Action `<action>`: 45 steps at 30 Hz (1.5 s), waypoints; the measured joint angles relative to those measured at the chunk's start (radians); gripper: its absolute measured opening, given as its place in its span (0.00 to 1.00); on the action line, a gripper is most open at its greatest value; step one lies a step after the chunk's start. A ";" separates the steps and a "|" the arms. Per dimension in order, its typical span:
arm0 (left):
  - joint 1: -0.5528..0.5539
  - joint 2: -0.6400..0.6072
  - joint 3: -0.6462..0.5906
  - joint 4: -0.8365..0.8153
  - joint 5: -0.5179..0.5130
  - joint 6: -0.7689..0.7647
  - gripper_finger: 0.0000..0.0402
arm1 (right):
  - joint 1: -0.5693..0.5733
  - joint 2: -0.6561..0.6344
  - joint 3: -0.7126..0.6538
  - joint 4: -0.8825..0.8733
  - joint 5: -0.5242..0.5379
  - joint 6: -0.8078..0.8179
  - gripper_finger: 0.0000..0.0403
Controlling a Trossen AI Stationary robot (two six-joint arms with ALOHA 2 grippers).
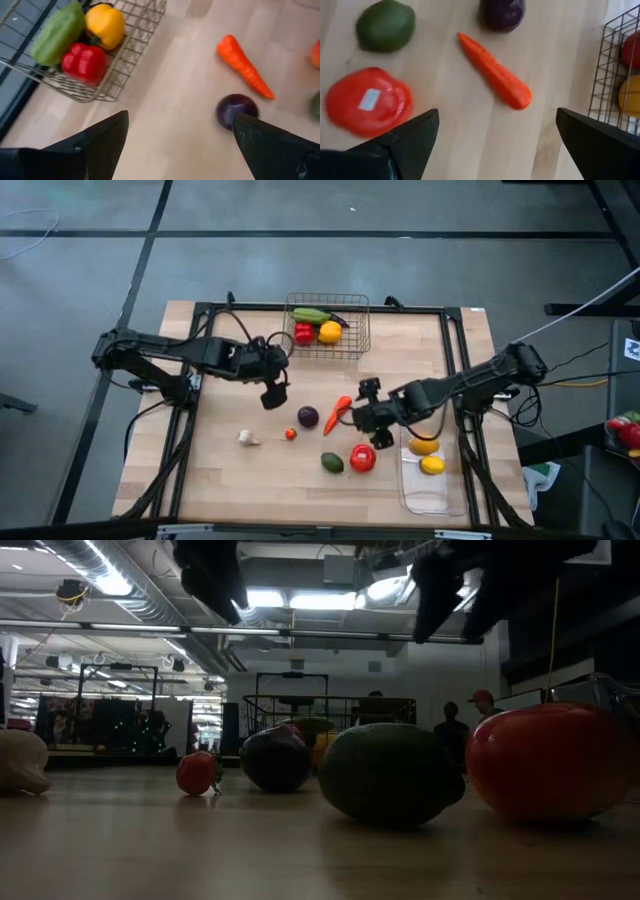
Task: Sort produce into baskets
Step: Put the orange carrot into the wire basket
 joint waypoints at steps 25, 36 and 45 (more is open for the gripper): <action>-0.199 0.000 -0.002 0.004 -0.006 -0.263 0.83 | -0.251 0.309 0.000 0.134 -0.096 -0.248 0.98; -0.204 0.000 -0.002 0.004 -0.021 -0.264 0.83 | -0.275 0.346 0.000 0.166 -0.151 -0.273 0.72; -0.203 0.000 -0.002 0.004 -0.027 -0.258 0.83 | -0.275 0.345 0.000 0.165 -0.180 -0.274 0.50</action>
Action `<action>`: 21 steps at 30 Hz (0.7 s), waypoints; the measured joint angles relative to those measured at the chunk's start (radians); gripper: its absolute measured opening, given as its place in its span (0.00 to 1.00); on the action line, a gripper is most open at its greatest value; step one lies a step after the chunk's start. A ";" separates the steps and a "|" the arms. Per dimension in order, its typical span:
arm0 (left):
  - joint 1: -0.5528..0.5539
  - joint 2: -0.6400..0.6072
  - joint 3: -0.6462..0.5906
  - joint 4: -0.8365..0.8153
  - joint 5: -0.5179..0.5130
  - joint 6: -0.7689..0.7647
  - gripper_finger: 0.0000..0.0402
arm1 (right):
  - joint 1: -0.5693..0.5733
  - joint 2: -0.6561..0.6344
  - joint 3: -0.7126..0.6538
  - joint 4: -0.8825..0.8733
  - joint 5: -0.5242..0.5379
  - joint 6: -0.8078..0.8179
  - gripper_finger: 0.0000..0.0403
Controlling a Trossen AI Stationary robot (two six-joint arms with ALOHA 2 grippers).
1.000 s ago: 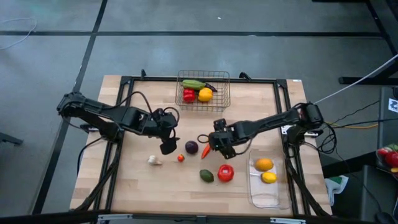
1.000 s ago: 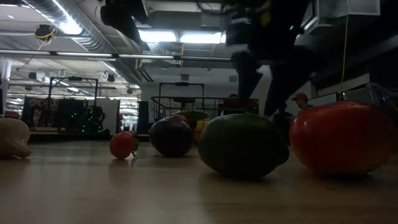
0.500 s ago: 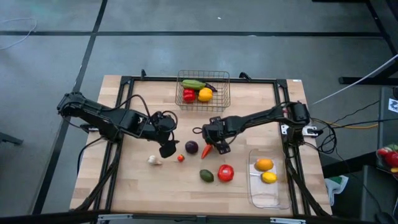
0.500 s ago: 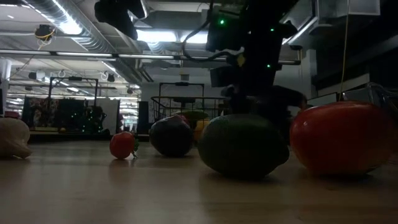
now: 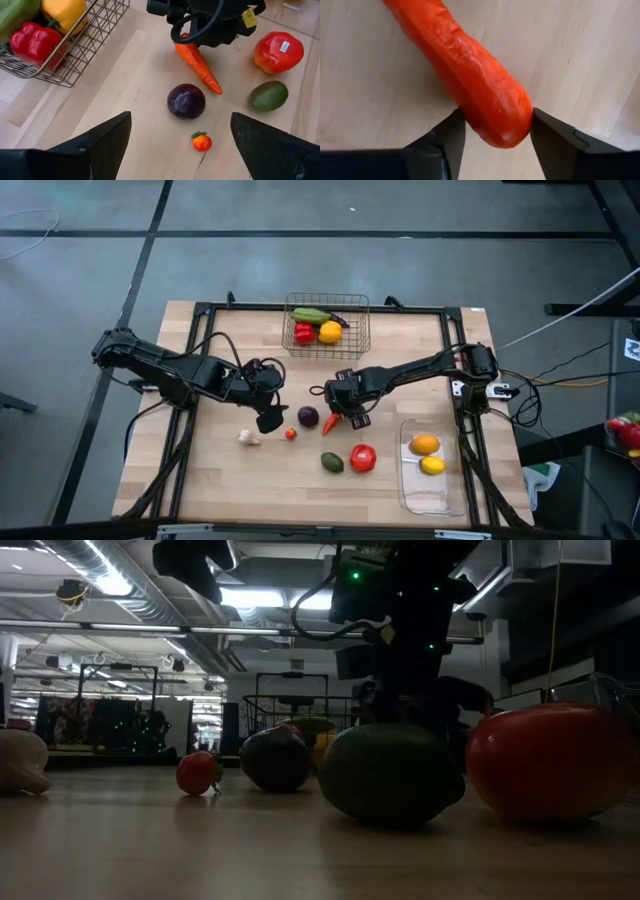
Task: Sort produce into baskets
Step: Put the orange carrot into the wire basket
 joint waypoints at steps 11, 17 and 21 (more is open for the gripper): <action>0.000 0.000 0.000 -0.001 -0.002 0.001 0.83 | 0.000 -0.034 0.000 -0.082 -0.005 0.001 0.47; 0.000 0.000 0.000 0.000 -0.002 0.002 0.83 | 0.000 -0.092 0.000 -0.135 0.003 0.001 0.47; 0.000 0.000 0.000 0.000 -0.002 0.002 0.83 | 0.000 -0.131 0.013 -0.149 0.018 0.000 0.47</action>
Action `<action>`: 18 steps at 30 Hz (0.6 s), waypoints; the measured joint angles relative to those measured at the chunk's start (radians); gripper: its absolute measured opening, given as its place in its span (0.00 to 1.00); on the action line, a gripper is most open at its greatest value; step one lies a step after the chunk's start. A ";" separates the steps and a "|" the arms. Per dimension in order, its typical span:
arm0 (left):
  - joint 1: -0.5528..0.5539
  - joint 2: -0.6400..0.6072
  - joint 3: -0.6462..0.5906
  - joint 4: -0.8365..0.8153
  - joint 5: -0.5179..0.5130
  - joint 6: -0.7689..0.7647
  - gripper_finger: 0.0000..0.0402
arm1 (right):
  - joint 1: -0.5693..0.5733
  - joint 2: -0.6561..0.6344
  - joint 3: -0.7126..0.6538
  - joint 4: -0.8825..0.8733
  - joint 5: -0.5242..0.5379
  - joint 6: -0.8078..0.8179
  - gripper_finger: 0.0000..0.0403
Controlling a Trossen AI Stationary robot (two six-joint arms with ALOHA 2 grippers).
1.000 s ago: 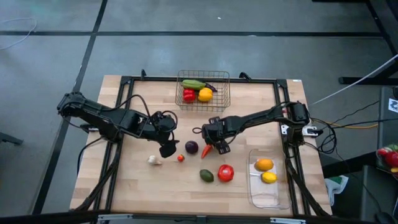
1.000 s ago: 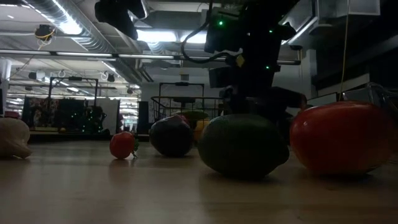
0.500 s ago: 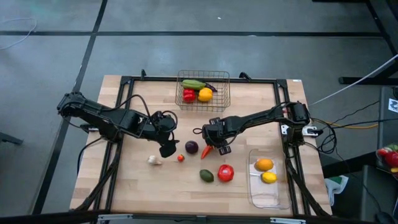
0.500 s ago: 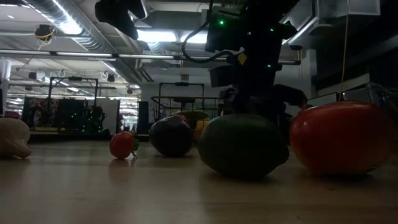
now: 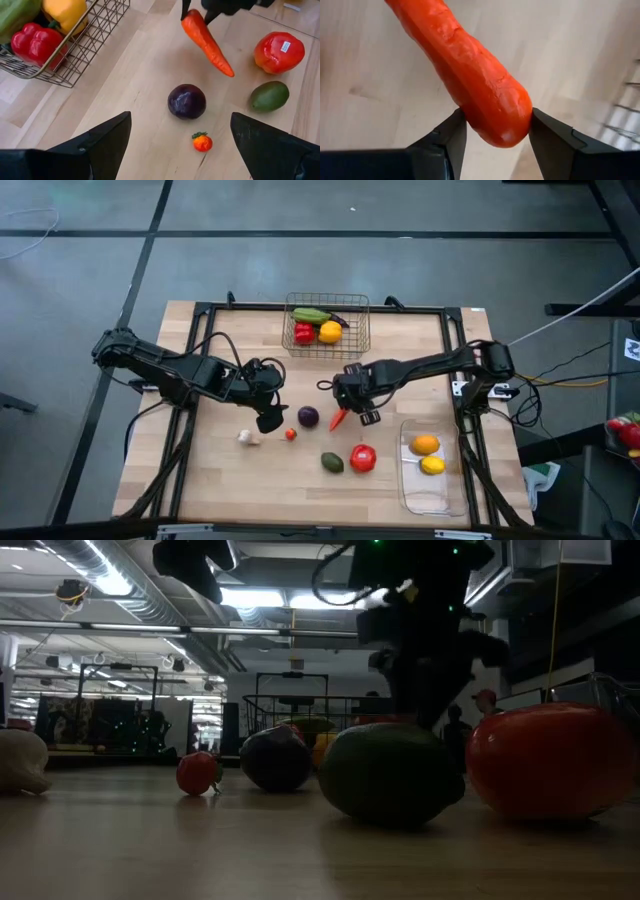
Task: Sort produce into baskets
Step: Put the orange carrot into the wire basket
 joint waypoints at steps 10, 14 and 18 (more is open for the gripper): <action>0.000 0.000 0.000 0.000 0.000 0.000 0.83 | -0.025 -0.020 0.186 -0.075 0.142 -0.100 0.47; 0.000 0.000 0.000 0.000 0.000 0.000 0.83 | -0.073 -0.020 0.253 -0.076 0.170 -0.137 0.47; 0.000 0.000 0.000 0.000 0.000 0.000 0.83 | -0.150 -0.020 0.290 -0.059 0.184 -0.154 0.47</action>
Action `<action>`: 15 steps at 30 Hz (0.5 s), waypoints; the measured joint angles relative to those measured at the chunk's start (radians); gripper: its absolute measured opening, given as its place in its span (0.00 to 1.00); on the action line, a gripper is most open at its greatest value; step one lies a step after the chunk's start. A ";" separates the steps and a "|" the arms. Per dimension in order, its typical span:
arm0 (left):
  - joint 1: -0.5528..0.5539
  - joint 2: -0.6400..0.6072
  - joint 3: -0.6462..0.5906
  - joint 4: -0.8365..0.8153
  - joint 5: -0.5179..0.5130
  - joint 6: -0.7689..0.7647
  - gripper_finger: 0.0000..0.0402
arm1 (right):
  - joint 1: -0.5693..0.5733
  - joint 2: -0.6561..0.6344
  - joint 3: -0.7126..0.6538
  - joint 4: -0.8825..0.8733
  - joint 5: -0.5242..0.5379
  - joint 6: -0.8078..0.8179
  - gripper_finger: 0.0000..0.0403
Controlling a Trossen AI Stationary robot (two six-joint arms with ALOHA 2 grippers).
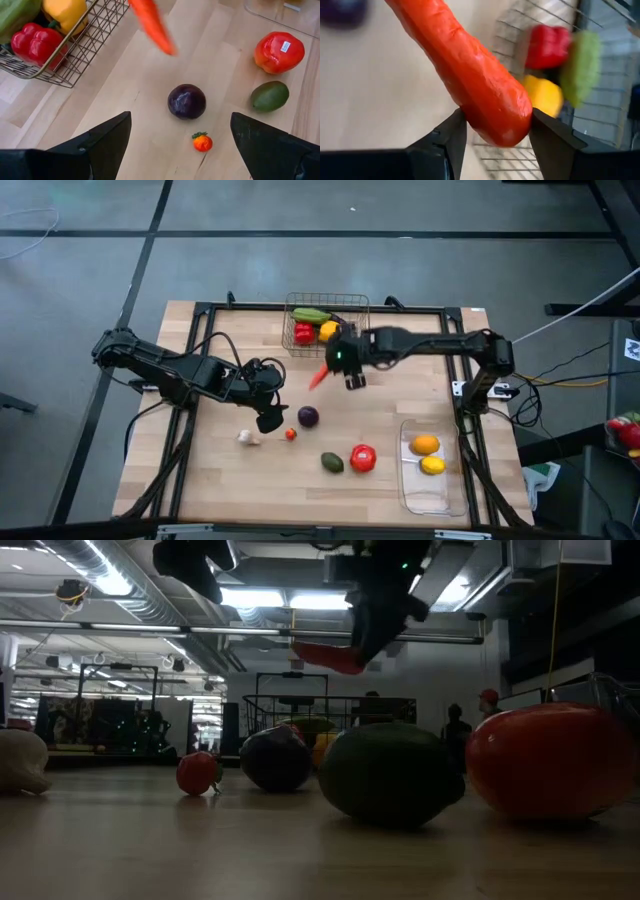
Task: Sort produce into baskets
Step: Put the orange carrot into the wire basket
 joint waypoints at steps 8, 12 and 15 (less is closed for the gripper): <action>0.000 0.000 0.000 0.000 0.000 0.000 0.83 | -0.194 0.009 0.002 0.090 -0.033 0.027 0.47; 0.000 0.000 0.000 0.000 -0.001 0.000 0.83 | -0.276 0.009 0.002 0.086 -0.160 0.077 0.47; 0.000 0.000 0.000 0.000 -0.014 0.001 0.83 | -0.318 0.010 0.000 0.084 -0.264 0.078 0.47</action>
